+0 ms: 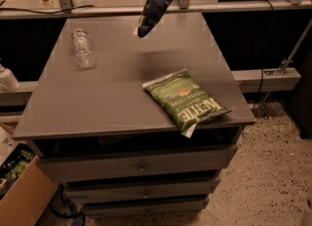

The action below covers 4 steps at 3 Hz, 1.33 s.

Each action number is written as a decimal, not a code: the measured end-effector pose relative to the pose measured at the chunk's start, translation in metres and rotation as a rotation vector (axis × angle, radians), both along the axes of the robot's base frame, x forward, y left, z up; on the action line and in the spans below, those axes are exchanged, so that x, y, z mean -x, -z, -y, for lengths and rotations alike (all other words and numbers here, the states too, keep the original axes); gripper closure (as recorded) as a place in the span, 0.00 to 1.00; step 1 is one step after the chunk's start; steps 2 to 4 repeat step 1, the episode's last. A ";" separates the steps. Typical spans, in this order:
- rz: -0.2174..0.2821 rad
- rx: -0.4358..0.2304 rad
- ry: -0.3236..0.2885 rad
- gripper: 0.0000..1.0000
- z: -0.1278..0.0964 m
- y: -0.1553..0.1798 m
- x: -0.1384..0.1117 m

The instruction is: Pick blue chip bag

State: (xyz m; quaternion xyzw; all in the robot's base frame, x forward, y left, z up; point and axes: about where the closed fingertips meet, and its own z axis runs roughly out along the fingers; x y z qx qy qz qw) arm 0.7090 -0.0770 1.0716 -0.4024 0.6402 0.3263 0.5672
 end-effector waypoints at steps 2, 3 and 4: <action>0.000 0.000 0.000 1.00 0.000 0.000 0.000; 0.000 0.000 0.000 1.00 0.000 0.000 0.000; 0.000 0.000 0.000 1.00 0.000 0.000 0.000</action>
Offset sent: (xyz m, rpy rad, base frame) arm 0.0000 0.0000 0.0000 0.0000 0.0000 0.0000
